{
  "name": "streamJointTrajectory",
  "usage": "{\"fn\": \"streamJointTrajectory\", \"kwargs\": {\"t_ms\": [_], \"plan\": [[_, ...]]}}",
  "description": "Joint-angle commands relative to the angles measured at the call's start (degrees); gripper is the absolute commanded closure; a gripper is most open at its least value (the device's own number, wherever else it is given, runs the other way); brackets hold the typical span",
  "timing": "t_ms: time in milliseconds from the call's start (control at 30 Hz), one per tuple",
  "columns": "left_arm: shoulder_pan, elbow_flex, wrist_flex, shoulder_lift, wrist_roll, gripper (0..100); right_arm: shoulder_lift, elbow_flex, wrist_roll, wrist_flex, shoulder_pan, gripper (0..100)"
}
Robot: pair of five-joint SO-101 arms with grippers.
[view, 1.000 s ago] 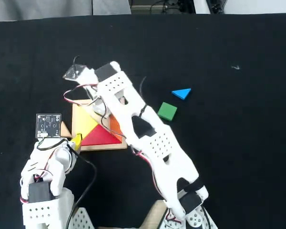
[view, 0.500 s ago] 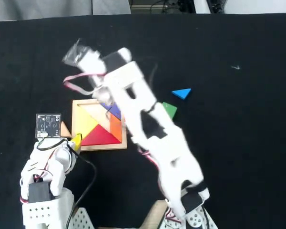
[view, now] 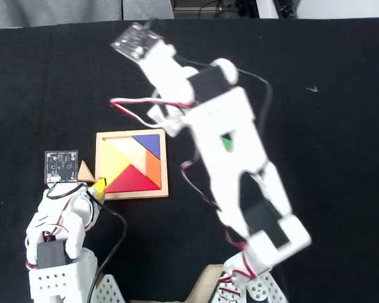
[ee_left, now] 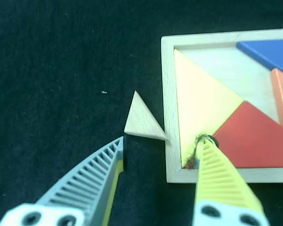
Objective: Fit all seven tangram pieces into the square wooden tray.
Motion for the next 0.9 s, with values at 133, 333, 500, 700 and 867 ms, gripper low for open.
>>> {"fn": "streamJointTrajectory", "kwargs": {"t_ms": [133, 333, 500, 700, 867], "plan": [[-0.7, -1.3, 1.6, -0.8, -0.3, 76, -23.6, 29.3, -0.4, -13.5, 12.0, 98.8], [-0.7, -1.7, 1.6, -0.8, -0.3, 76, -37.1, 60.9, -0.5, -31.6, 18.0, 98.7], [-0.7, -1.7, 1.6, -0.8, -0.3, 76, -44.9, 81.7, -0.5, -44.7, 18.2, 98.7], [-0.7, -3.1, 3.1, -0.6, -0.3, 76, -48.4, 93.5, -6.0, -56.4, 18.4, 98.7], [-0.7, -4.0, 5.2, -0.7, 0.1, 76, -47.6, 97.8, -7.6, -61.5, 18.2, 98.7]]}}
